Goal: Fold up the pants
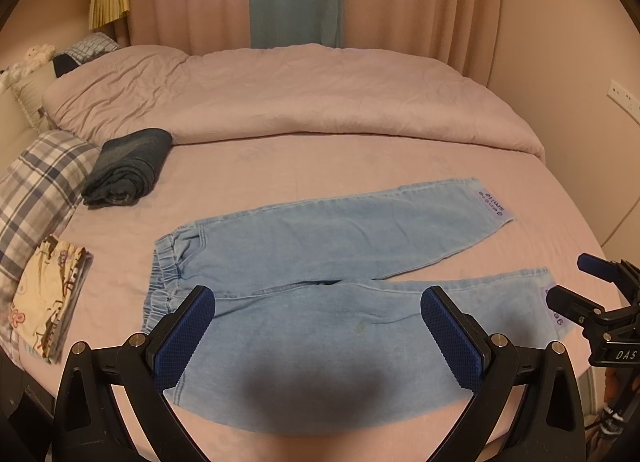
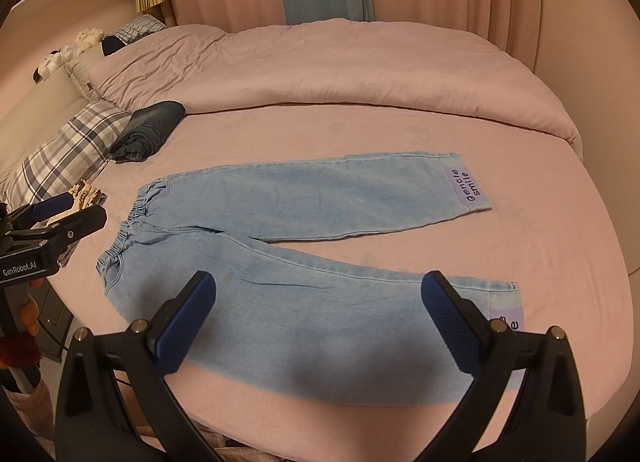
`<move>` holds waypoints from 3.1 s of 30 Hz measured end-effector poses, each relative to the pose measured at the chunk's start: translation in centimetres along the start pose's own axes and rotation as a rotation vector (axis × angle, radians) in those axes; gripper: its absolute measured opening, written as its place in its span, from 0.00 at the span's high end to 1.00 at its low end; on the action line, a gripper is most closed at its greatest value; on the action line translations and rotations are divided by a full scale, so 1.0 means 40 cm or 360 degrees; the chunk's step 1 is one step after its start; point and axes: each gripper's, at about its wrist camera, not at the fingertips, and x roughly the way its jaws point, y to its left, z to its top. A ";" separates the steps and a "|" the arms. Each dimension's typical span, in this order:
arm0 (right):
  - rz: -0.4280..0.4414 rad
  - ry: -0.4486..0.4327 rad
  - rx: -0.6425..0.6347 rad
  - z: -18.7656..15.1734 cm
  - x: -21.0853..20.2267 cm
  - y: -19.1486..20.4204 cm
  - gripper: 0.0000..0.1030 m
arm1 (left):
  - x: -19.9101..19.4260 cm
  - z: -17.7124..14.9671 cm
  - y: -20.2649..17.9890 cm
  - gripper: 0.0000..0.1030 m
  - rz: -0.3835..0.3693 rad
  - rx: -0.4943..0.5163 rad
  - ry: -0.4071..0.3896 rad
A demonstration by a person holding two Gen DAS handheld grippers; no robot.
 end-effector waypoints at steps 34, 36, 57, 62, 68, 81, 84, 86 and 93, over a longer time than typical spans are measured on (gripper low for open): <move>0.0290 0.0178 -0.0174 0.054 0.220 0.090 0.00 | 0.226 -0.024 0.286 0.00 0.0030 -0.0360 0.0120; 0.0316 0.0191 -0.0211 0.070 0.264 0.109 0.00 | 0.261 -0.022 0.341 0.00 0.0123 -0.0381 0.0133; 0.0325 0.0476 -0.0717 0.335 0.829 0.253 0.00 | 0.595 -0.011 0.674 0.01 0.0040 -0.0508 0.0426; 0.0307 0.0648 -0.0808 0.314 0.909 0.259 0.10 | 0.608 0.001 0.677 0.22 -0.0032 -0.0528 0.0392; 0.0405 0.0597 -0.0800 0.334 0.861 0.239 0.71 | 0.611 0.026 0.619 0.58 -0.0054 -0.0385 0.0388; 0.0227 0.0495 -0.0840 0.347 0.833 0.269 0.91 | 0.625 0.021 0.618 0.56 0.0114 -0.0372 0.0371; 0.0146 0.0505 -0.0885 0.326 0.874 0.328 0.84 | 0.599 0.036 0.608 0.56 0.0138 -0.0355 0.0340; 0.0170 0.0529 -0.0832 0.341 0.864 0.316 0.63 | 0.566 0.043 0.613 0.52 0.0135 -0.0358 0.0298; 0.0207 0.0392 -0.0639 0.382 0.788 0.201 0.45 | 0.518 0.067 0.618 0.38 0.0247 -0.0253 0.0141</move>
